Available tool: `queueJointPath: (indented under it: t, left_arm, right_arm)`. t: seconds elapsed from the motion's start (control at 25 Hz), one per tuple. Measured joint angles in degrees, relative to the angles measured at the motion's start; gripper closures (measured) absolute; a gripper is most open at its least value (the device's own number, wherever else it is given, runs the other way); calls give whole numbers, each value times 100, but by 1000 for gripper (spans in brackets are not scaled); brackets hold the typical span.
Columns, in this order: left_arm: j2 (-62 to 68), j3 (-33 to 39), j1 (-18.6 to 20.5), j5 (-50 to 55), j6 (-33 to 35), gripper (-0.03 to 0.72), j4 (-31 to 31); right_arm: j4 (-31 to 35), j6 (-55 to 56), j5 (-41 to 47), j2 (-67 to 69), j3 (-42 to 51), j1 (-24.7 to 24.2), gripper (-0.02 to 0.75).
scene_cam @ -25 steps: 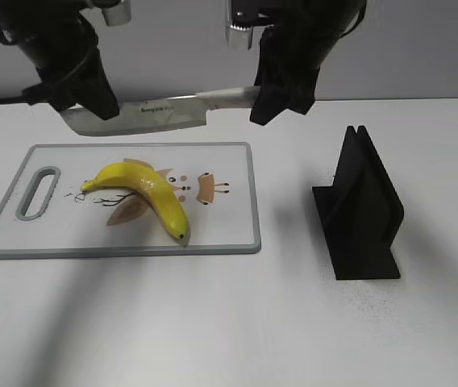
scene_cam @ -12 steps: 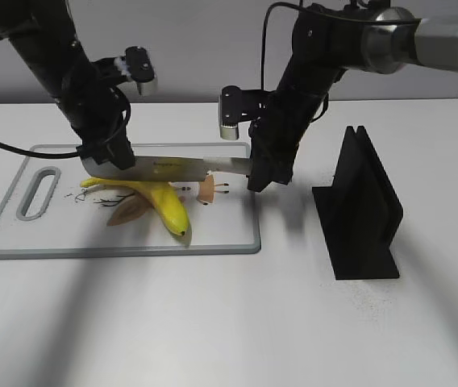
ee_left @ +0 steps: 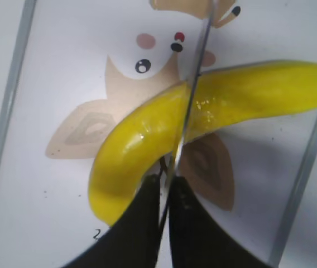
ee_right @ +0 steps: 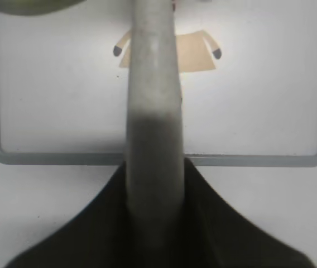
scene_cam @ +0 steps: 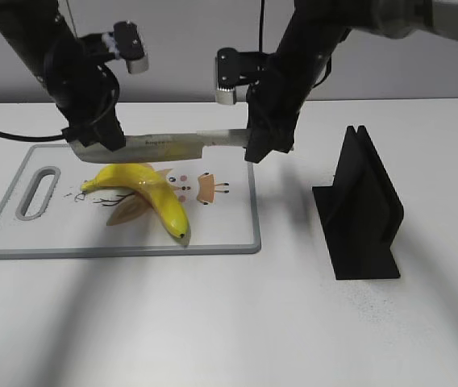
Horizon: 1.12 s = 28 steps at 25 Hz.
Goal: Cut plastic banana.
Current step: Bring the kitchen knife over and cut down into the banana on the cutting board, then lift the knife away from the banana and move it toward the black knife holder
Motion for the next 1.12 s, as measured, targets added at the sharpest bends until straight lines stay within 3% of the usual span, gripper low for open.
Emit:
queueJointPath:
  t: [0.52,0.6,0.72,0.84,0.92,1.0,1.12]
  left_arm:
    - [-905,-343,-27,900,-26,666,17]
    - [-976,-343,-27,885,-54,640,6]
    - [-1039,-343,-21,798,-189,489,0]
    - [-1102,-344,-21,474,-590,236,0]
    - [-1104,-408,-21,224,-988,112,29]
    - [-1104,-531,-21,-11,-1486,56,126]
    - [-1104,-857,17,-63,-2499,37,480]
  right_arm:
    - [66,-32,556,-947,-106,19,575]
    - [78,-52,562,-1001,-111,19,575]
    - [94,-38,562,-1033,-111,19,575]
    - [86,-33,562,-1035,-111,19,575]
    - [49,-33,562,-1035,-111,13,575]
    - [5,-33,562,-1035,-111,13,575]
    - [-7,165,562,-1062,-111,13,575]
